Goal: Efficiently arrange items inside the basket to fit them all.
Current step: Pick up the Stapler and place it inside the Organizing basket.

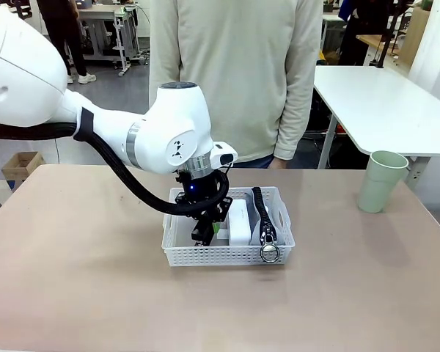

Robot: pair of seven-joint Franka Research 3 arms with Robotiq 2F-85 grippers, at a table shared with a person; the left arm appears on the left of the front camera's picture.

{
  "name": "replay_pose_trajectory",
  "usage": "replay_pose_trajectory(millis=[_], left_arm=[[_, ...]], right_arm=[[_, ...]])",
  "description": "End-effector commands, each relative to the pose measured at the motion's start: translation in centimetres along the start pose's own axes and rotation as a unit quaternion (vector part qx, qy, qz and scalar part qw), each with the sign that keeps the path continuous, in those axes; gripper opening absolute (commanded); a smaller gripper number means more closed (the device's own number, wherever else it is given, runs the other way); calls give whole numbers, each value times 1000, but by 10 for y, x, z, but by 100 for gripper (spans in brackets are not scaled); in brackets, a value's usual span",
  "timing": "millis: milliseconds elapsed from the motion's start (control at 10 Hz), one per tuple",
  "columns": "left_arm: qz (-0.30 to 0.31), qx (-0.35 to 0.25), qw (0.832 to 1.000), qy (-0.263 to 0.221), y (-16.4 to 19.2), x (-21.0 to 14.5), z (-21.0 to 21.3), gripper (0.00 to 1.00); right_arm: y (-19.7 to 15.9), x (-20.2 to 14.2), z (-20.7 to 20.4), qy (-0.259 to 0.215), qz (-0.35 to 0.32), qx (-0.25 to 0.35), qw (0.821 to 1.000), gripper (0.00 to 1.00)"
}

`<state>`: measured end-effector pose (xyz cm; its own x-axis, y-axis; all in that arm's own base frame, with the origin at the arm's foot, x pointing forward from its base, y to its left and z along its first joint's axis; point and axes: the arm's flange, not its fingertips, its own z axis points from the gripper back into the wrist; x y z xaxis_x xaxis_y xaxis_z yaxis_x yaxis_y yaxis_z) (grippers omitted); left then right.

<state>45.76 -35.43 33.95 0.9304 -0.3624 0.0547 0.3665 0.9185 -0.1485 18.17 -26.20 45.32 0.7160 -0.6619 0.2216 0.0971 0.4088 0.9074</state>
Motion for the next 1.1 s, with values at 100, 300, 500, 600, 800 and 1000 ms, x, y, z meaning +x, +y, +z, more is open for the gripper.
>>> replay_pose_trajectory(millis=[100,300,500,600,800,1000], left_arm=[[11,21,1000,-5,-3,4,5,94],[33,5,999,-10,-3,5,6,100],[53,-5,999,-13,-1,5,9,100],[51,-4,999,-14,-1,4,11,100],[50,-7,999,-19,0,2,14,100],[88,-36,995,-16,10,-12,43,100]], right_arm=[[1,0,-1,-5,13,12,1000,100],[1,0,-1,-5,13,12,1000,100],[1,0,-1,-5,13,12,1000,100],[1,0,-1,-5,13,12,1000,100],[1,0,-1,-5,13,12,1000,100],[1,0,-1,-5,13,12,1000,100]])
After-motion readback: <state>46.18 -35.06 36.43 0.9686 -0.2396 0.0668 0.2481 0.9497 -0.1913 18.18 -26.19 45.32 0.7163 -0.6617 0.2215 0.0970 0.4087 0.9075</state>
